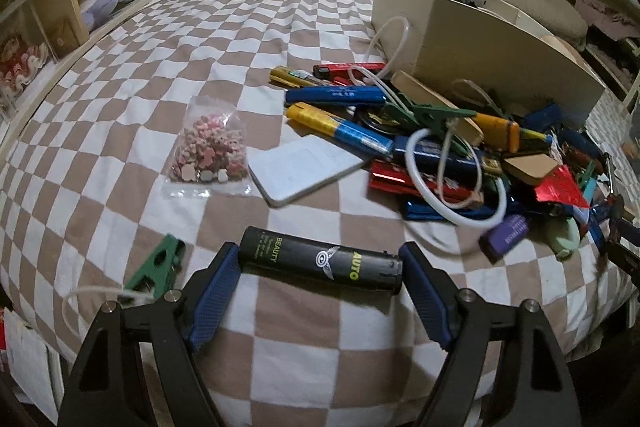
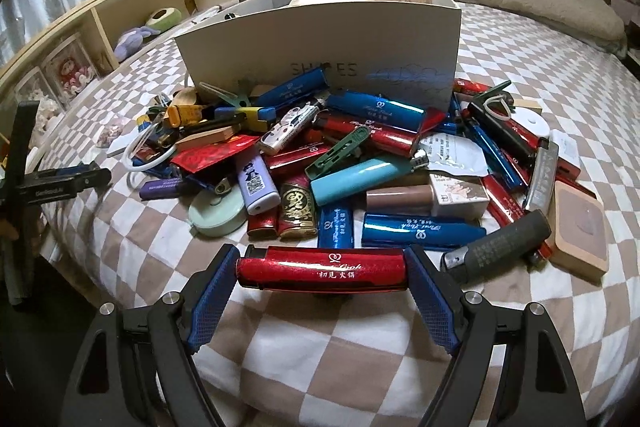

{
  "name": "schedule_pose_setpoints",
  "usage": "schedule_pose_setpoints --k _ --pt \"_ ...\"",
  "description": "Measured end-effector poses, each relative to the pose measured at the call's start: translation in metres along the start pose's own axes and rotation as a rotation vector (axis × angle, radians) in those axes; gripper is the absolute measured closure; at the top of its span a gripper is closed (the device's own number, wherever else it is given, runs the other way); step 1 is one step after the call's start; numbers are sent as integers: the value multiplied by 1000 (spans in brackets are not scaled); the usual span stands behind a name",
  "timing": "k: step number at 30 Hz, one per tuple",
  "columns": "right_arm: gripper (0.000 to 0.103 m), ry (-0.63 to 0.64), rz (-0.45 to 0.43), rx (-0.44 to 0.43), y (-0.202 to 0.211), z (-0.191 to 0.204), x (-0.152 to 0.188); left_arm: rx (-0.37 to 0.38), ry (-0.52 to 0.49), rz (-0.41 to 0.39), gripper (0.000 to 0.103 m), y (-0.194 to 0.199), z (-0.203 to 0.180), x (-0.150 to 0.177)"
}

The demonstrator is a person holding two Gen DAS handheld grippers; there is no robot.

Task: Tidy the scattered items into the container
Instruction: 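Grasp the black AUTO lighter with the left tool while the right tool grasps the red lighter, then lift both held lighters and carry them over the shoebox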

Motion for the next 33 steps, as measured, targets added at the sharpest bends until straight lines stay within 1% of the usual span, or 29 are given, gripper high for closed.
schedule_pose_setpoints --k 5,12,16,19,22,27,33 --pt "20 6 -9 -12 4 7 3 36 0 -15 22 9 -19 8" --pt "20 -13 -24 -22 8 10 4 90 -29 -42 22 23 -55 16" --pt "20 16 -46 -18 19 15 1 133 -37 -52 22 29 -73 15" --pt "20 27 -58 -17 26 16 -1 177 -40 -44 22 29 -88 15" --pt "20 24 -59 -28 29 14 -3 204 -44 -34 22 28 -100 14" --pt "20 37 -57 -45 35 6 -17 227 -64 -53 22 35 -113 -3" --pt "20 30 -80 -64 44 -8 -51 240 -66 -117 22 44 -125 -47"
Point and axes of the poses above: each gripper's, at about its wrist camera, not at the fingertips, and y roughly against the way its jaws point, z to its left, x to its underside, the point moved 9 cm from there along -y, roughly the way its jaws point, and after that the axes turned 2 degrees about y, right-handed, at the moved point
